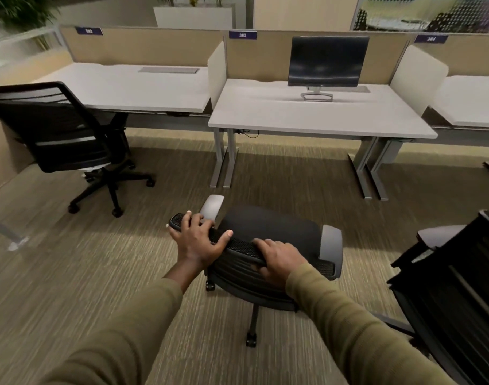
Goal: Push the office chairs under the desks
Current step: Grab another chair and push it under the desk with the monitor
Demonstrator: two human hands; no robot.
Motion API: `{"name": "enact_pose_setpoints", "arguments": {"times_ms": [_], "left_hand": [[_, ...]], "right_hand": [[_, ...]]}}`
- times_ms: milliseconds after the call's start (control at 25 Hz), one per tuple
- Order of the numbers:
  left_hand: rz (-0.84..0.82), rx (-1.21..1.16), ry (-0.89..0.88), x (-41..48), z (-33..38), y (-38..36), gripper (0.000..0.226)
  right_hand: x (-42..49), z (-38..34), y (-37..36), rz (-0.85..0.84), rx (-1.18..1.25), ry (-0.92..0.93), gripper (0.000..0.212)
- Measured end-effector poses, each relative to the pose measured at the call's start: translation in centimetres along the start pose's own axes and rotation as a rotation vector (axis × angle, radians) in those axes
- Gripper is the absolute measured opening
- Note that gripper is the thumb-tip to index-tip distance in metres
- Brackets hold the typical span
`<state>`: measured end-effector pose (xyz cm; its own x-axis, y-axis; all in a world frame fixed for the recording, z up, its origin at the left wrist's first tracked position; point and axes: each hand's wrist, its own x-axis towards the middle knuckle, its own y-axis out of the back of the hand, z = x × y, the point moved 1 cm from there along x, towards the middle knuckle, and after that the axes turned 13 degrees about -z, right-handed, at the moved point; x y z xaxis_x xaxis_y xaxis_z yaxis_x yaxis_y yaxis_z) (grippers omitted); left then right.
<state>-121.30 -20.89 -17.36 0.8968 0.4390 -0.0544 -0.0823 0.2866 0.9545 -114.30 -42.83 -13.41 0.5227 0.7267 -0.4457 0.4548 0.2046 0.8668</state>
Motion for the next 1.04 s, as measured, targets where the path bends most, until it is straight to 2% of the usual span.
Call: {"name": "enact_pose_setpoints", "arguments": {"times_ms": [320, 520, 680, 800, 920, 1040], "left_hand": [[-0.046, -0.018, 0.016, 10.4, 5.1, 0.0, 0.106], [-0.137, 0.078, 0.043, 17.3, 7.7, 0.4, 0.112], [-0.168, 0.218, -0.036, 23.1, 9.6, 0.9, 0.110], [-0.205, 0.234, -0.068, 28.1, 11.3, 1.2, 0.110], [-0.222, 0.285, -0.063, 32.9, 13.1, 1.3, 0.114], [-0.225, 0.306, -0.060, 37.6, 14.4, 1.1, 0.112]], "right_hand": [[7.6, 9.3, 6.1, 0.061, -0.036, -0.034, 0.065], [13.1, 15.0, 10.4, 0.040, -0.062, 0.005, 0.067], [17.7, 19.6, 14.3, -0.011, -0.115, 0.027, 0.068], [20.1, 22.5, 16.5, 0.074, -0.128, -0.151, 0.068], [20.8, 24.3, 16.6, 0.185, -0.075, -0.403, 0.085], [22.4, 26.2, 15.3, 0.248, 0.015, -0.434, 0.108]]}}
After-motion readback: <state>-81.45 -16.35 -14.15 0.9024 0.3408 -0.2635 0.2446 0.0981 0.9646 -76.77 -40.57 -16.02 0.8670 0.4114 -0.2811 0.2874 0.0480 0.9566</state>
